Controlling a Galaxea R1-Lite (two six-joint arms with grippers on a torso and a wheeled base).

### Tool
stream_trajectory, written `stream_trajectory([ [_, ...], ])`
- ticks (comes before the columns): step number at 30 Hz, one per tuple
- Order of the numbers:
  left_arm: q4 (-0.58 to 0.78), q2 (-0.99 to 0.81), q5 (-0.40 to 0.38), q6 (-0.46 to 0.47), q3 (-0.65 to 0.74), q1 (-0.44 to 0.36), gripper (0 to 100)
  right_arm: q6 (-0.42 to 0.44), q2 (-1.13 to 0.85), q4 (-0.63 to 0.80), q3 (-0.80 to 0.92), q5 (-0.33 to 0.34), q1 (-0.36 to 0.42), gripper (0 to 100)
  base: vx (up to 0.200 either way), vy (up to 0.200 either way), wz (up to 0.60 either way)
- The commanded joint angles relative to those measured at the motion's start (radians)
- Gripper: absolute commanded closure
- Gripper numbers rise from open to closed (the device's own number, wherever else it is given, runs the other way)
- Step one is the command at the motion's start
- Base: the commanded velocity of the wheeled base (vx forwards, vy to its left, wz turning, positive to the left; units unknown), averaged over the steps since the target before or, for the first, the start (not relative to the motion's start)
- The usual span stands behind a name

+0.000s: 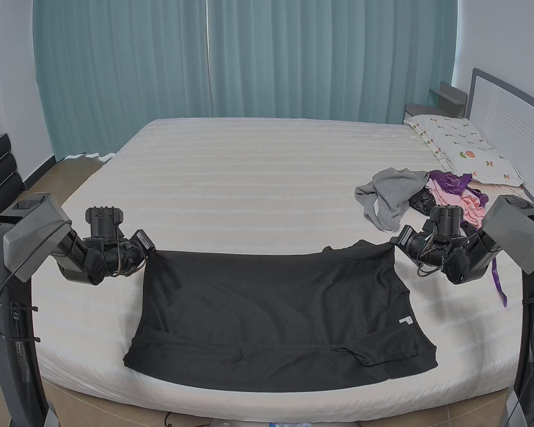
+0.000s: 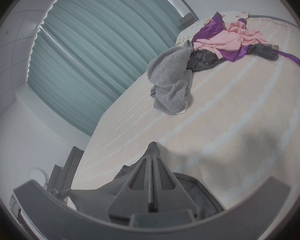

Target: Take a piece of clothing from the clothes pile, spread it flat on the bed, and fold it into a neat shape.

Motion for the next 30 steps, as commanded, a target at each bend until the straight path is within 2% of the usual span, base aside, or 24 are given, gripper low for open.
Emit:
stream_trajectory([
  [1,0.000,-0.049,-0.007,0.000,0.048,-0.002,100,0.002,-0.078,-0.003,0.091,0.035,-0.016,100,0.000,0.000,0.00],
  [6,-0.001,-0.081,-0.008,0.003,0.085,0.000,100,0.005,-0.134,-0.021,0.183,0.050,-0.018,100,0.000,0.000,0.00],
  [8,-0.001,-0.089,-0.008,0.004,0.111,0.000,100,-0.003,-0.163,-0.052,0.256,0.085,-0.018,100,0.000,0.000,0.00],
  [21,-0.001,-0.182,-0.010,0.012,0.244,0.006,100,-0.035,-0.218,-0.152,0.469,0.124,-0.037,100,0.000,0.000,0.00],
  [26,-0.001,-0.182,-0.010,0.072,0.321,0.006,100,-0.069,-0.209,-0.198,0.546,0.125,-0.037,100,0.000,0.000,0.00],
  [30,-0.003,-0.187,-0.013,0.081,0.364,0.006,100,-0.084,-0.209,-0.236,0.604,0.147,-0.041,100,0.000,0.000,0.00],
])
